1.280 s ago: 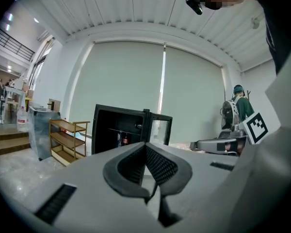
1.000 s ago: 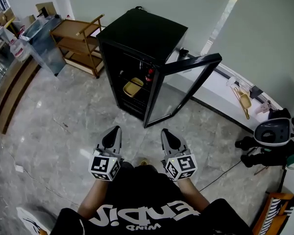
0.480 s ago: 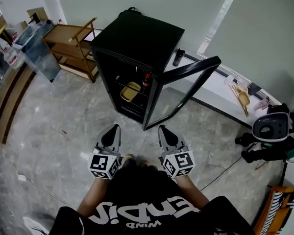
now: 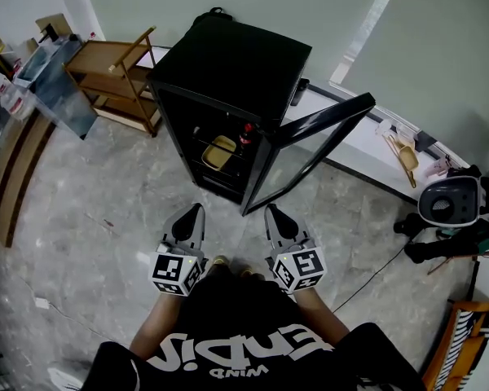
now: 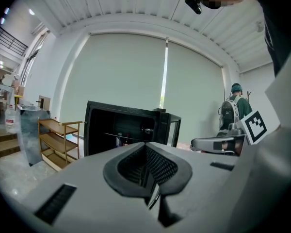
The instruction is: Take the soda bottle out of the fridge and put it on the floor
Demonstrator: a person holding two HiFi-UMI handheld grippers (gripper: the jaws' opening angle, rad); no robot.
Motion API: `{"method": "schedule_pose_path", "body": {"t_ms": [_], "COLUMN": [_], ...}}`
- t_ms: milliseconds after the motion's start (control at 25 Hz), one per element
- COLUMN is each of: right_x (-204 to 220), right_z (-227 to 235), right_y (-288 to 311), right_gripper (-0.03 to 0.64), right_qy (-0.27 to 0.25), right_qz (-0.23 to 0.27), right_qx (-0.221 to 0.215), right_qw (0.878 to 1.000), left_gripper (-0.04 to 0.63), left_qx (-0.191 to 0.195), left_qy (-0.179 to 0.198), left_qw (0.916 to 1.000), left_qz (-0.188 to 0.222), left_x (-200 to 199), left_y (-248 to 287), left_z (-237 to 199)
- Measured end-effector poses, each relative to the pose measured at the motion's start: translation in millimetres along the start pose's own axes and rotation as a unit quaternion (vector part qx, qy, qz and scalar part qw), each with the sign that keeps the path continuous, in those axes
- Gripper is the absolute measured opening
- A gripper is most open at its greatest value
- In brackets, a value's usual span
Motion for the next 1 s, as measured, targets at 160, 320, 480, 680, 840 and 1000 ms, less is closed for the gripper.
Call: {"method": "schedule_pose_path", "body": {"t_ms": [160,320,480,680,840,1000], "right_x": [2,8,14,17,15,14], "right_z": [0,-3,-11,-22,-23,-19], "right_y": [11,21,29,38,39,41], "right_gripper": [0.023,0.023,0.023,0.023,0.023,0.023], "right_qy": [-0.001,-0.001,0.01,0.011,0.009,0.007], "right_qz": [-0.009,-0.017,-0.023,-0.025,-0.024,-0.017], "right_qx": [0.007,0.017,0.027,0.015,0.011,0.012], "right_qw": [1.0,1.0,0.999,1.0,1.0,1.0], "left_gripper": [0.006,0.006,0.006,0.006,0.006,0.006], "left_qx": [0.012,0.026,0.035,0.034,0.029,0.028], "left_qy": [-0.003,-0.009,-0.007,-0.003,-0.007,-0.011], "left_qw": [0.9999,0.9996,0.9991,0.9992,0.9994,0.9994], "left_qz": [-0.005,-0.01,-0.022,-0.022,-0.018,-0.019], "left_x": [-3,-1,2,1,2,7], "left_y": [14,27,34,35,32,34], "left_z": [-14,-31,-46,-57,-57,-56]}}
Point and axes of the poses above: the fingertips, and each gripper's own axes: y forward along the fingers, z to its right, x out of its underside, the point moved 8 cm from there along -y, backward along the fingers, and after that the axes turned 8 degrees about -y, right-handed, at the moved point
